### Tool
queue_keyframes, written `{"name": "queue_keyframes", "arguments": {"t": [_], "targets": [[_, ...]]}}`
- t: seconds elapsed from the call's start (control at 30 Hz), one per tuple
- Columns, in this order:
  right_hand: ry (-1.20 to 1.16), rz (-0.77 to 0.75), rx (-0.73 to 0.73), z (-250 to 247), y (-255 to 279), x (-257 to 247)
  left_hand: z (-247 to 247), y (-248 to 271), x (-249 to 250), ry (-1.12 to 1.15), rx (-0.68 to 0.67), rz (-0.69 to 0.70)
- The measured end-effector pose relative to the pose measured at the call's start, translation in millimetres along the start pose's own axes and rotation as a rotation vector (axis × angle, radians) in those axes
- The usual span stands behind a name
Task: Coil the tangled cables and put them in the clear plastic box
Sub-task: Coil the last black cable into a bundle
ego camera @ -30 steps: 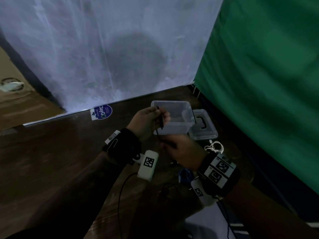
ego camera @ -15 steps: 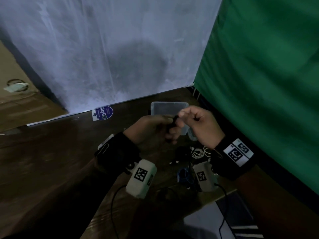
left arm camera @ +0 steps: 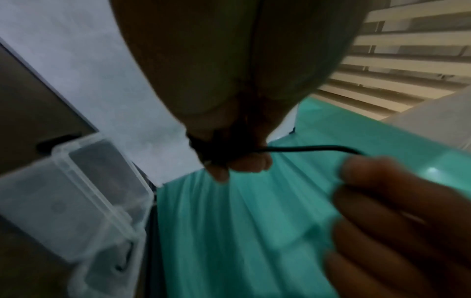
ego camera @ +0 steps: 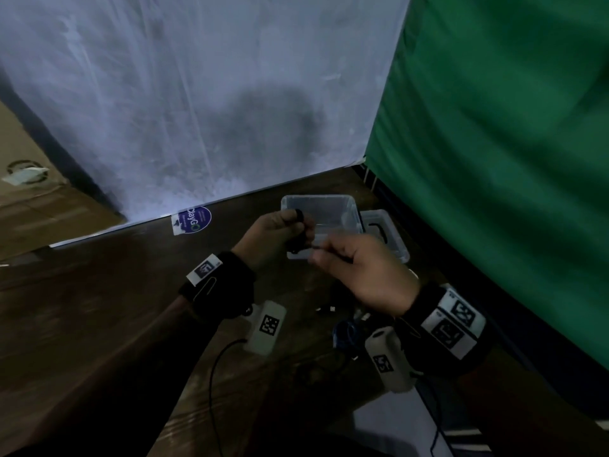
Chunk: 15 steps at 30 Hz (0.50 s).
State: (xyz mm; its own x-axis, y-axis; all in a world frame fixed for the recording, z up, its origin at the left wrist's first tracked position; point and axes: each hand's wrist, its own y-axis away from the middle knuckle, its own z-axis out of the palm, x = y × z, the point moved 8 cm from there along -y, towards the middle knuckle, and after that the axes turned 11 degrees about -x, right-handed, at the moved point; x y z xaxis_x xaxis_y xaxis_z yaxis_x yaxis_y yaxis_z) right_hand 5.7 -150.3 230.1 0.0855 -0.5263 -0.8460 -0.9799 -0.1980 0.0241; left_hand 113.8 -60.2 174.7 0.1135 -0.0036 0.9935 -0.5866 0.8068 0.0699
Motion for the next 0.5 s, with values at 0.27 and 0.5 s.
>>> {"name": "queue_keyframes", "arguments": {"t": [0.27, 0.5], "targets": [[-0.028, -0.049, 0.284, -60, -17, 27, 60, 17, 16, 0.302, -0.260, -0.051], [-0.120, 0.150, 0.058, 7, -19, 63, 33, 4, 34, 0.674, -0.230, 0.152]]}}
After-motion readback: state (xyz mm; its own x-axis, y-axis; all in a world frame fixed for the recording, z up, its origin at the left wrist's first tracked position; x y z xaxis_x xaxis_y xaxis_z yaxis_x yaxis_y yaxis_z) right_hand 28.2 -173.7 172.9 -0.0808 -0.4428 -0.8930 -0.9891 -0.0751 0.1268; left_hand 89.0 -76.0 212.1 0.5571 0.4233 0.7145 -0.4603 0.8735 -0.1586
